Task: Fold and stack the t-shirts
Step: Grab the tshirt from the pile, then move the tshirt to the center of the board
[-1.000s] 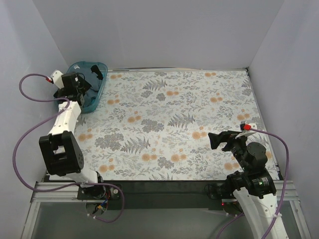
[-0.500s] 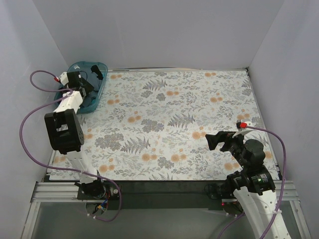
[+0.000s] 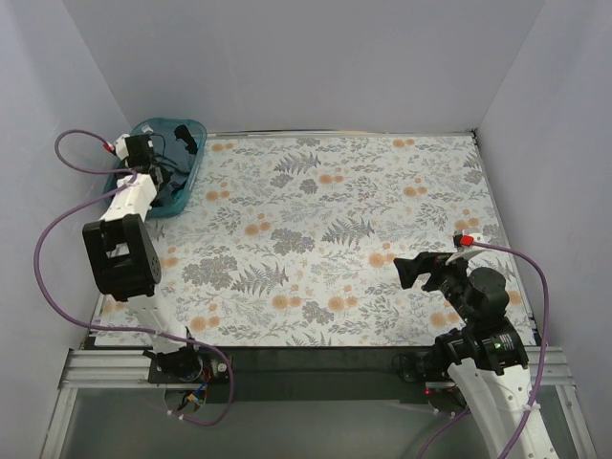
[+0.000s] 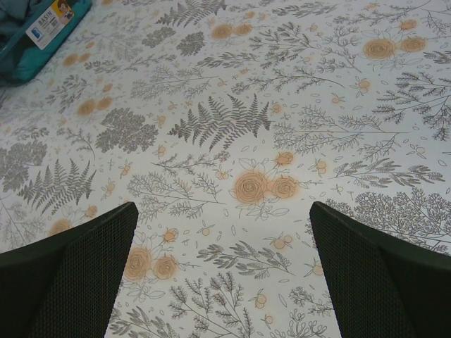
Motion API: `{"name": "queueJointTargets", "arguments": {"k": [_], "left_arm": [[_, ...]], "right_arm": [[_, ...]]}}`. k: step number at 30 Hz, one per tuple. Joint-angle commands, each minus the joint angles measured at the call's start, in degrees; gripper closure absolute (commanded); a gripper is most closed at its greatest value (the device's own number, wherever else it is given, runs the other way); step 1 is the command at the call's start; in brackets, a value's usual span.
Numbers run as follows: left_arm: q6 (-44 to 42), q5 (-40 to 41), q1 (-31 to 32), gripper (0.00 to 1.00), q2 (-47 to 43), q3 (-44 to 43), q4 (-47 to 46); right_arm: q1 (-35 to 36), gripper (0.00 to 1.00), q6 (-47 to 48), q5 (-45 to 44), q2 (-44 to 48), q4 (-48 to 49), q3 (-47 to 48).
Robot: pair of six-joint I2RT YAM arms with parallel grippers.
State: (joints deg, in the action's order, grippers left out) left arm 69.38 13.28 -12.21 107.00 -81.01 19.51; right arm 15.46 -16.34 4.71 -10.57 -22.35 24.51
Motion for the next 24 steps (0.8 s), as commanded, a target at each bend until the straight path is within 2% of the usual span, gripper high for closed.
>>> {"name": "queueJointTargets", "arguments": {"k": [1, 5, 11, 12, 13, 14, 16, 21, 24], "left_arm": [[-3.38, -0.26, -0.01, 0.96, -9.60, -3.27, -0.08], [-3.56, -5.10, 0.34, 1.00, -16.80, -4.94, 0.53], [-3.38, -13.18, 4.29, 1.00, -23.50, -7.84, 0.88], [-3.12, -17.02, 5.69, 1.00, -24.81, -8.63, 0.62], [-3.03, -26.54, 6.40, 1.00, -25.34, -8.72, -0.25], [-1.64, -30.55, 7.10, 1.00, -25.70, -8.81, -2.52], [0.22, -39.15, 11.05, 1.00, -26.32, -9.16, -4.55], [3.55, -45.44, 26.16, 1.00, -23.86, -13.72, -8.34], [4.96, -52.19, 32.57, 1.00, -19.65, -22.06, -9.14]], "right_arm": [[0.18, 0.02, 0.34, -0.66, 0.72, 1.43, 1.06], [0.27, 0.02, 0.69, -4.17, 1.16, 0.55, 3.86], [0.18, 0.02, 2.71, -6.20, 0.46, 0.02, 7.83], [0.27, 0.02, 2.89, -6.38, 0.37, -0.06, 8.61], [0.27, 0.02, 2.98, -6.64, 0.37, -0.06, 8.97], [0.27, 0.02, 2.89, -7.08, 0.29, 0.02, 9.32], [0.27, 0.02, 3.24, -7.70, 0.11, 0.11, 10.38], [0.27, 0.02, 5.87, -9.28, -1.47, 0.02, 12.84], [0.27, 0.02, 6.84, -9.72, -2.53, 0.02, 15.12]]}}
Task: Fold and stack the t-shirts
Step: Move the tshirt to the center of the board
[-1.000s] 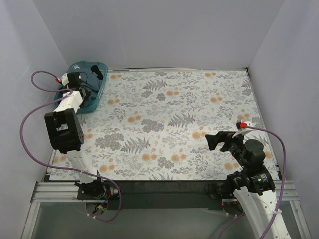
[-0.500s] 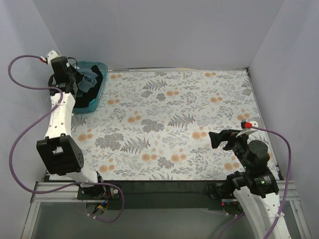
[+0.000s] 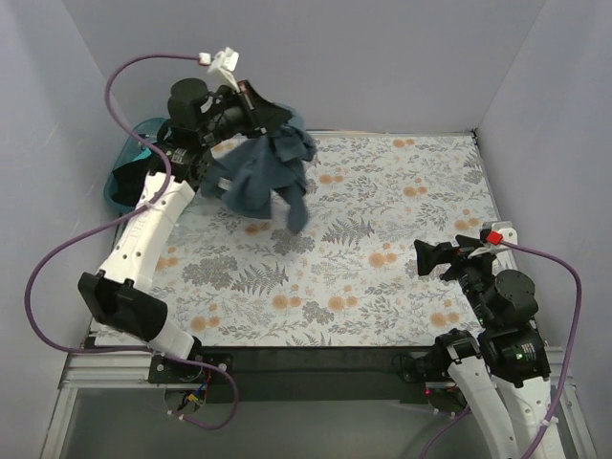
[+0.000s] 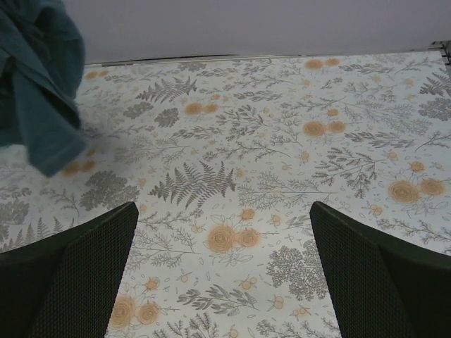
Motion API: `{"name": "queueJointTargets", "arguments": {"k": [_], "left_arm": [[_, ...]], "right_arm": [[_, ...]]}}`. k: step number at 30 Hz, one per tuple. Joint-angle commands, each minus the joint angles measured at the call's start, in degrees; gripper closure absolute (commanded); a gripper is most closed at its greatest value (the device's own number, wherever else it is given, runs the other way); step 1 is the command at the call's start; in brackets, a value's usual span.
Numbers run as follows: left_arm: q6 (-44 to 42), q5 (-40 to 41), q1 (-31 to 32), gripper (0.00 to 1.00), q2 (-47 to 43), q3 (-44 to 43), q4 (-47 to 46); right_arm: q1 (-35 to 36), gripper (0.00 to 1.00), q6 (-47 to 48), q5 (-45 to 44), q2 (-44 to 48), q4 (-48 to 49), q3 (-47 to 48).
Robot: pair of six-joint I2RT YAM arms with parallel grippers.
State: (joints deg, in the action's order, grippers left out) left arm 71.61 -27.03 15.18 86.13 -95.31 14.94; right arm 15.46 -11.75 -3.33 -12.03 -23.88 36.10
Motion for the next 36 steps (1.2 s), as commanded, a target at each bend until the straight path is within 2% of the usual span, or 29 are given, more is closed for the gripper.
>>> {"name": "queueJointTargets", "arguments": {"k": [1, 4, 7, 11, 12, 14, 15, 16, 18, 19, 20, 23, 28, 31, 36], "left_arm": [[3.61, -13.13, 6.34, 1.00, 2.11, -11.70, -4.74], [4.06, -15.08, 9.95, 1.00, 3.08, -14.64, -5.53], [3.97, -14.02, 10.75, 1.00, -0.16, -8.43, -8.25], [3.18, -11.92, 10.66, 1.00, -6.13, 6.42, -9.93], [3.35, -10.26, 10.66, 0.96, -9.19, 14.63, -10.10], [3.36, -3.94, 10.75, 0.86, -12.28, 23.19, -10.90], [3.53, -0.87, 10.66, 0.75, -13.60, 30.28, -10.46], [3.62, 5.52, 10.66, 0.70, -16.05, 33.84, -8.72], [1.44, 11.44, 10.31, 0.63, -17.83, 40.34, -5.55], [0.90, 14.69, 10.31, 0.52, -18.71, 41.59, -3.79], [0.11, 18.64, 10.22, 0.47, -20.19, 42.48, -0.12], [-0.95, 20.43, 10.31, 0.34, -23.36, 45.03, 4.48], [1.94, 15.87, 10.83, 0.32, -26.80, 47.66, 9.31], [5.36, 13.49, 13.46, 0.32, -28.73, 50.39, 9.23], [8.36, 16.30, 20.76, 0.32, -28.91, 54.52, 8.44]], "right_arm": [[0.27, 0.02, 2.86, -1.85, -1.24, 1.47, 4.50], [0.27, 0.02, 4.27, -1.76, -1.77, 1.47, 5.82], [0.18, 0.02, 5.59, -1.33, -1.94, 1.03, 6.71], [0.18, 0.02, 5.95, 0.16, -2.03, -0.46, 6.97], [0.27, 0.02, 5.86, 0.34, -2.12, -0.90, 6.88], [0.18, 0.02, 5.33, 0.96, -2.73, -1.52, 6.71], [0.27, 0.02, 4.90, 1.40, -3.08, -1.96, 6.44], [0.27, 0.02, 4.81, 2.10, -3.43, -2.05, 6.27], [0.27, 0.02, 4.46, 4.72, -5.01, -2.66, 6.00], [0.27, 0.02, 4.19, 5.00, -5.63, -3.27, 6.18], [0.18, 0.02, 3.84, 4.92, -6.94, -3.89, 6.18], [0.18, 0.02, 2.18, 4.04, -9.05, -4.95, 5.13], [0.27, 0.05, -2.31, 4.29, -14.15, -5.12, 2.14], [0.27, 0.13, -4.51, 8.59, -20.12, -5.74, 0.65], [0.27, 0.23, -4.43, 19.93, -32.33, -5.57, -1.55]]}}
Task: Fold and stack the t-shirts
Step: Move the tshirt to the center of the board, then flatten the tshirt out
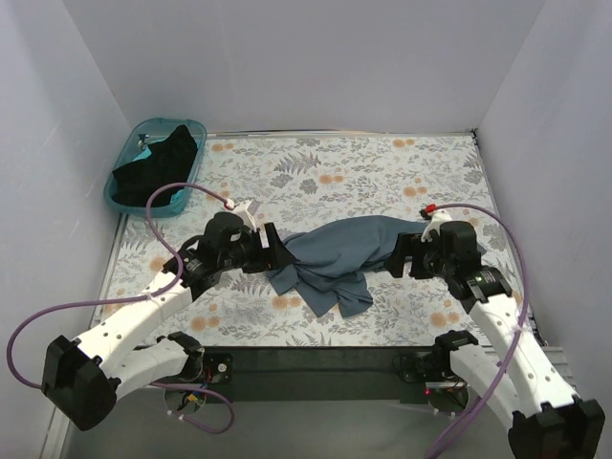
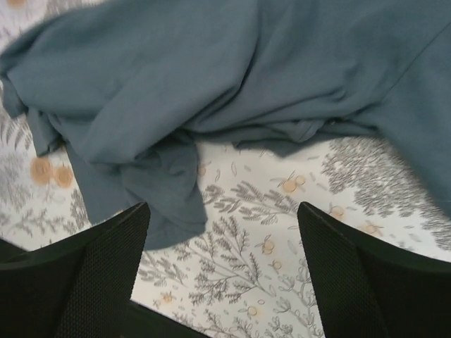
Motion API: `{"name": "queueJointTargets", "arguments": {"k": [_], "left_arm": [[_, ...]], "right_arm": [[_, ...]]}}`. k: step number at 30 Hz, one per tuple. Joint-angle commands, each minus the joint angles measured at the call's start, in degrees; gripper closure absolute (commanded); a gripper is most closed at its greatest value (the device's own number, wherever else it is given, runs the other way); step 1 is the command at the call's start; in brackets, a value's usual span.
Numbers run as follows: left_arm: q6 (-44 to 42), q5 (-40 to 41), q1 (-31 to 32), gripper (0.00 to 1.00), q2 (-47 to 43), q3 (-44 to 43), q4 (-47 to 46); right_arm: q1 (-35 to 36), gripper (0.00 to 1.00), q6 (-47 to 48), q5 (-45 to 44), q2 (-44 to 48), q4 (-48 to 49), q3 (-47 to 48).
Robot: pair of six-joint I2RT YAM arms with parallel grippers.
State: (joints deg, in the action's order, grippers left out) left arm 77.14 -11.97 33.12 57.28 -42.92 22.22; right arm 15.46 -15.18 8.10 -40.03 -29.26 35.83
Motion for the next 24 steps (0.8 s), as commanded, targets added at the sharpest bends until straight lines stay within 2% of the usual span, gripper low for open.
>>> {"name": "queueJointTargets", "arguments": {"k": [1, 6, 10, 17, 24], "left_arm": [[3.10, 2.20, 3.17, 0.32, 0.20, 2.66, 1.16], [3.45, 7.13, 3.17, 0.33, 0.29, 3.72, 1.60], [2.49, 7.84, 3.26, 0.33, 2.66, 3.63, 1.86], [1.43, 8.71, 3.18, 0.33, 3.81, 4.16, 2.92], [-2.17, 14.24, 2.82, 0.33, 3.81, 2.40, 6.25]], "right_arm": [[0.53, 0.26, -0.64, 9.91, -5.92, -0.01, -1.73], [5.09, 0.32, -1.17, 11.41, -13.66, 3.40, -4.19], [8.35, 0.34, -3.10, 10.80, -17.26, 7.18, -6.74], [14.41, 0.37, -3.54, 9.13, -24.38, 10.44, -6.92], [19.60, 0.41, -3.81, 7.02, -30.80, 14.40, -5.69]]}}
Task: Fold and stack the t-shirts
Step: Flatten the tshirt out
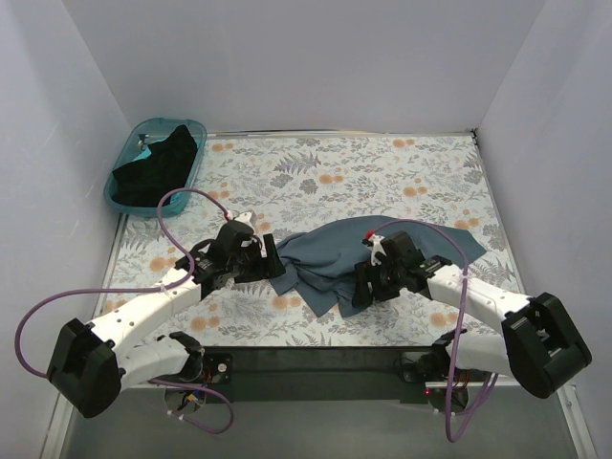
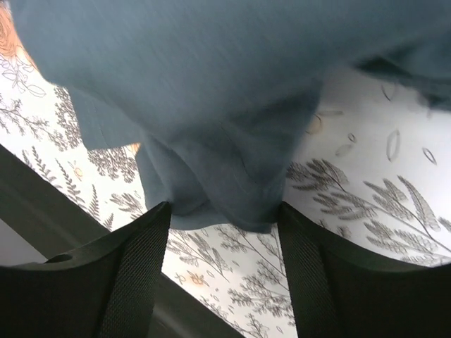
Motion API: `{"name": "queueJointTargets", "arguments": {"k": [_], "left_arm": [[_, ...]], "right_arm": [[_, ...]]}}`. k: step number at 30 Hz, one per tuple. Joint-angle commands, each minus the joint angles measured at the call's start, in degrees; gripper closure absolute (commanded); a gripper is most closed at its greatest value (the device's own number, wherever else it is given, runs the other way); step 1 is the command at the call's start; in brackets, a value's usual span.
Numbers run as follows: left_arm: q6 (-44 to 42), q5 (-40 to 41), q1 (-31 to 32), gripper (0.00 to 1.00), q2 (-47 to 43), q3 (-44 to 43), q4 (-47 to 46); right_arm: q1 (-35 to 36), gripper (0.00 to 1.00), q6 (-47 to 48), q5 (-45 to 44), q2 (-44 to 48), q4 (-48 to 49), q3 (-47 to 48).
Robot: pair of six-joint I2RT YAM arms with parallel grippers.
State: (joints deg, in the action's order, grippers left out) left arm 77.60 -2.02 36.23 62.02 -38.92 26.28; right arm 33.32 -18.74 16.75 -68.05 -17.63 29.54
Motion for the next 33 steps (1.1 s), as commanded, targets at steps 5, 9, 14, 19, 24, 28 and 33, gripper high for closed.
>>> {"name": "queueJointTargets", "arguments": {"k": [5, 9, 14, 19, 24, 28, 33], "left_arm": [[-5.44, 7.46, -1.24, 0.33, -1.29, -2.83, 3.42], [-8.51, 10.45, -1.95, 0.34, -1.02, -3.53, 3.51], [-10.63, 12.22, -3.53, 0.37, -1.46, -5.73, 3.25], [-11.60, 13.36, -4.06, 0.37, -1.64, -8.80, 5.09], [-10.63, 12.66, -4.06, 0.37, -2.95, -9.78, 5.53], [-8.53, 7.84, -4.15, 0.36, -2.96, -8.37, 5.01], [-6.24, 2.03, -4.06, 0.33, -1.55, -6.00, 2.90]], "right_arm": [[2.80, 0.64, 1.43, -2.51, -5.16, 2.69, 3.33], [2.80, 0.99, 3.88, -9.18, -2.53, -3.28, 10.26], [2.80, 0.99, 11.95, -22.60, -2.96, -14.79, 33.05], [2.71, 0.99, 18.47, -34.84, -12.25, -19.03, 56.56], [2.71, 0.95, 27.43, -41.71, -24.56, -18.24, 76.58], [2.71, 0.52, 28.15, -43.56, -35.54, -17.09, 84.25], [2.10, 0.32, 26.13, -45.32, -35.49, -17.09, 81.75]]}}
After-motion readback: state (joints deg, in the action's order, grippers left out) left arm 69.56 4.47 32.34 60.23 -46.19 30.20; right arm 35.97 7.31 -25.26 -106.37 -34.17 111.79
